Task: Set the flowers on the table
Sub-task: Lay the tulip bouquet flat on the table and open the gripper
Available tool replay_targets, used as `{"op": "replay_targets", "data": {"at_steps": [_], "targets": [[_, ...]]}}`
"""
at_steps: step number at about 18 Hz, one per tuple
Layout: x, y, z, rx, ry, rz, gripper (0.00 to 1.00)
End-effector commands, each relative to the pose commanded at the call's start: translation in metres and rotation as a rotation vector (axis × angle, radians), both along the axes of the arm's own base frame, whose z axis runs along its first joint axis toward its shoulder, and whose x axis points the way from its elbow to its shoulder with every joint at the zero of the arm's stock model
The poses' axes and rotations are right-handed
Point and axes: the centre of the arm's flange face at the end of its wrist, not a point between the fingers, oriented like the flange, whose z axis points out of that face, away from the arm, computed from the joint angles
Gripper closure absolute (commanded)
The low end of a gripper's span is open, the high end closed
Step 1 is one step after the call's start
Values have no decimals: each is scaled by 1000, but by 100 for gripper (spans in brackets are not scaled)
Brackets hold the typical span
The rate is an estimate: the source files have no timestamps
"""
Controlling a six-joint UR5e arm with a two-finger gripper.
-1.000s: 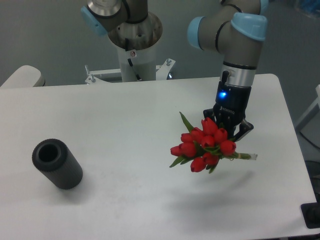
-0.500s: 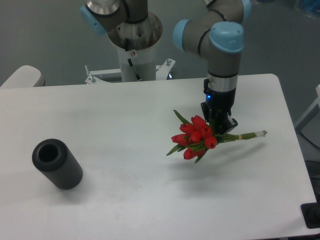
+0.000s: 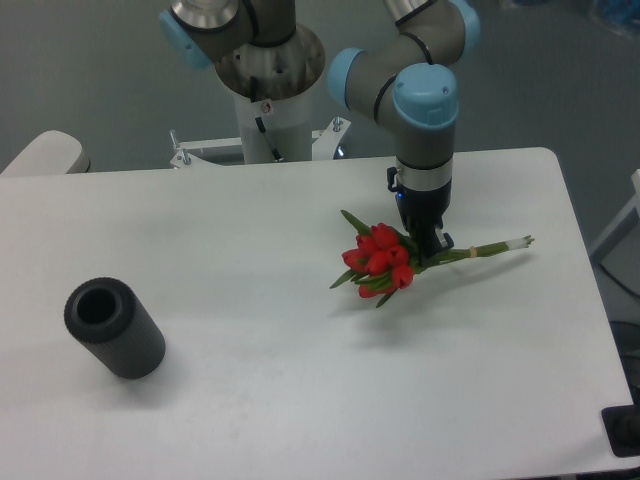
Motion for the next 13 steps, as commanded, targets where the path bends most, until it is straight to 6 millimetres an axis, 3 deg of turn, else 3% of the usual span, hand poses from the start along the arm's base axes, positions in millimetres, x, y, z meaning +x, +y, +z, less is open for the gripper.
{"op": "replay_targets", "data": {"at_steps": [6, 10, 13], "targets": [[10, -1, -15, -17, -29, -7, 71], [7, 4, -14, -15, -25, -13, 48], [-2, 9, -2, -1, 2, -13, 22]]}}
